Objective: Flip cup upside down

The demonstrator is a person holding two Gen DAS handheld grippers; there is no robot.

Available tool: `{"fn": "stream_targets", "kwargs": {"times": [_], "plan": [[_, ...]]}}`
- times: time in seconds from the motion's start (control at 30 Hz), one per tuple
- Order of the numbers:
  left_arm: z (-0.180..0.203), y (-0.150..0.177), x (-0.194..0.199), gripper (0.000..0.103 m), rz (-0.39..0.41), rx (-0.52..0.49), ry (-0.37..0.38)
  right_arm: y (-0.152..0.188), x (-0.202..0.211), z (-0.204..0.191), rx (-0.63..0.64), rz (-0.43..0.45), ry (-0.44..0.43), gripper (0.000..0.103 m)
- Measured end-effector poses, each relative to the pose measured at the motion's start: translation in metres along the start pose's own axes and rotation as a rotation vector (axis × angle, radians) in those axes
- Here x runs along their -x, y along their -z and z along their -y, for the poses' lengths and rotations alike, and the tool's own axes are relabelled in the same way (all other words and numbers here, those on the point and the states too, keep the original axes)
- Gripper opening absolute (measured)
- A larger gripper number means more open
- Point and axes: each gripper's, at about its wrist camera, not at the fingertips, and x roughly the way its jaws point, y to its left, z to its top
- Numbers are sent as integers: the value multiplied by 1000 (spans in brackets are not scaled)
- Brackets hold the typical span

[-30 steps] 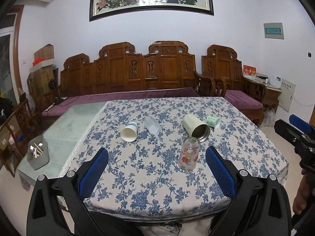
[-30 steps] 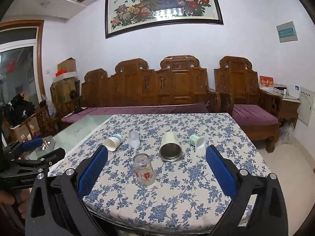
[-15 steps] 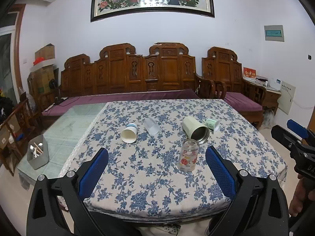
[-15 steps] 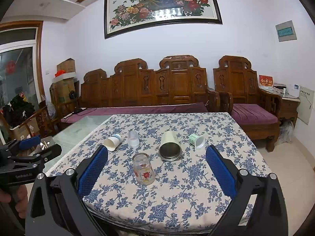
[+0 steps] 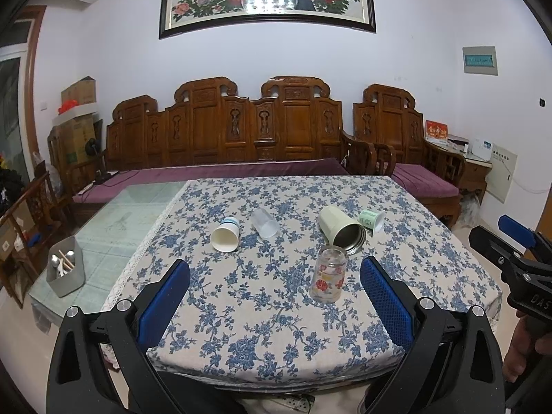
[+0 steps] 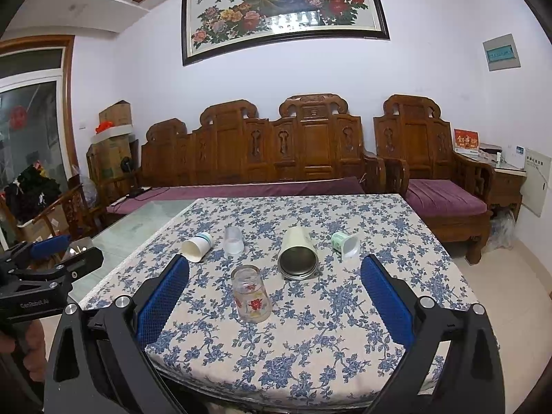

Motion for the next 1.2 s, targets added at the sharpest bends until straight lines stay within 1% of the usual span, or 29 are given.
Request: {"fn": "stream_targets", "kwargs": {"times": [1.2], "plan": [[5, -4, 2, 95, 11, 4, 5, 0, 0, 0, -4, 3, 0, 100]]}}
